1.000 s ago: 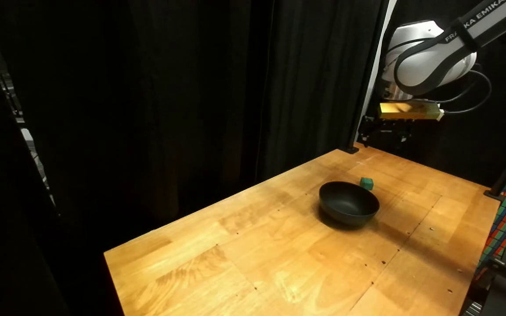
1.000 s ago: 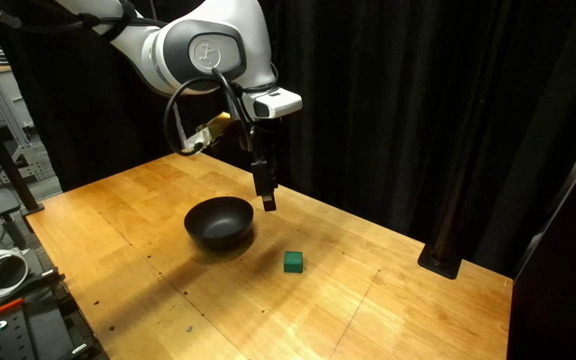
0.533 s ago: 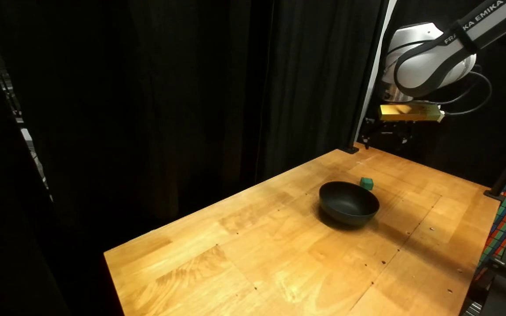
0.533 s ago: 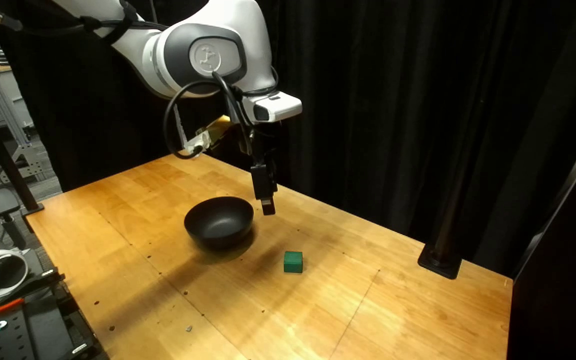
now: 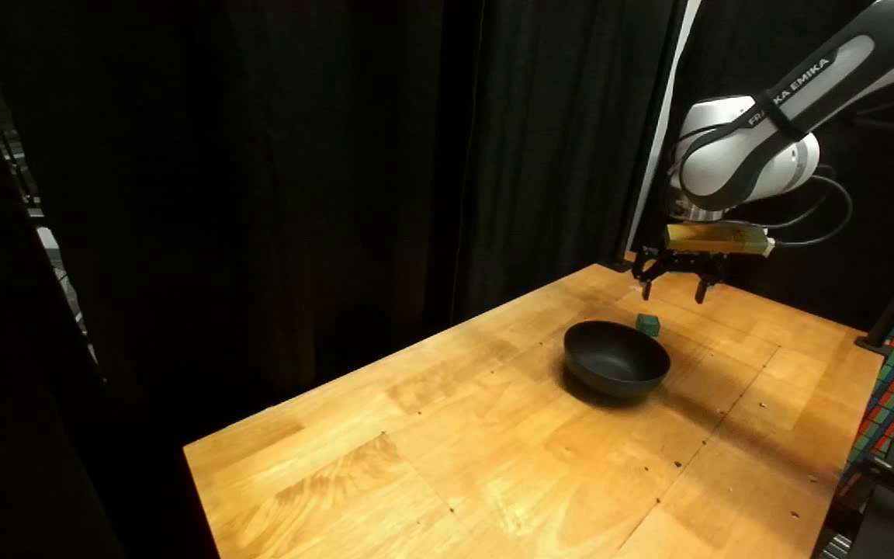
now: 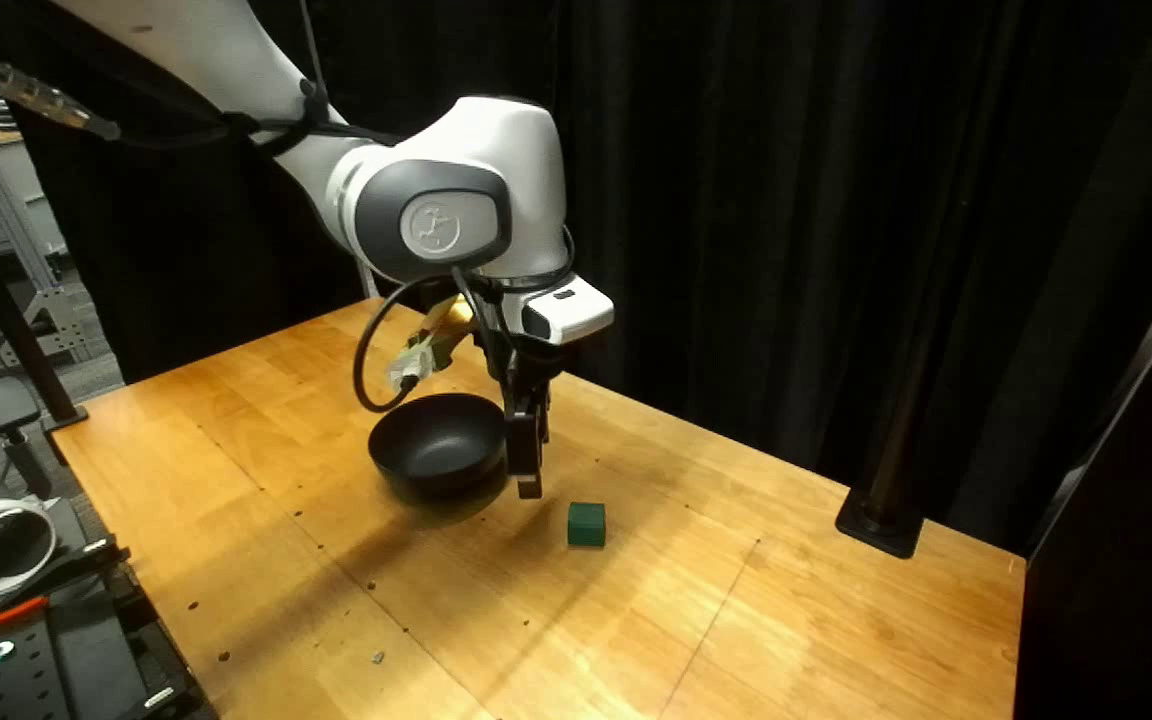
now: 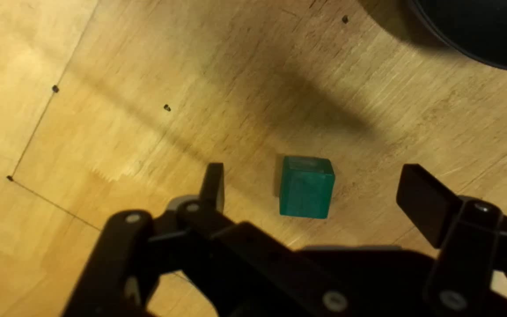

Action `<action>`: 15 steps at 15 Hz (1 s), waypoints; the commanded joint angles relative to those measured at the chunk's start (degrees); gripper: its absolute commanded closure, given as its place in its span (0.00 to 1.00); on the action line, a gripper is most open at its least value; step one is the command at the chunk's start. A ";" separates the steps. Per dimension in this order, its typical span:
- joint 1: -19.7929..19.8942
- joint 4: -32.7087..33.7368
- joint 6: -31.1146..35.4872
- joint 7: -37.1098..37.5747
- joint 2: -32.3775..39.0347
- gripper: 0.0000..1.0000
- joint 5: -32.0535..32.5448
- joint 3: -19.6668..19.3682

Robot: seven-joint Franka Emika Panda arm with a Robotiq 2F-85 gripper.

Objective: Put the green block in the bowl

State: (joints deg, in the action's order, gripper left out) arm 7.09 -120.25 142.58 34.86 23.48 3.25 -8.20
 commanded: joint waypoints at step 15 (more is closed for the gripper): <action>-2.89 7.03 16.50 -4.59 16.71 0.51 -7.87 -4.41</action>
State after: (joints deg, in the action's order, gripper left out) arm 5.14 -115.84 159.49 31.95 38.48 -1.91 -11.72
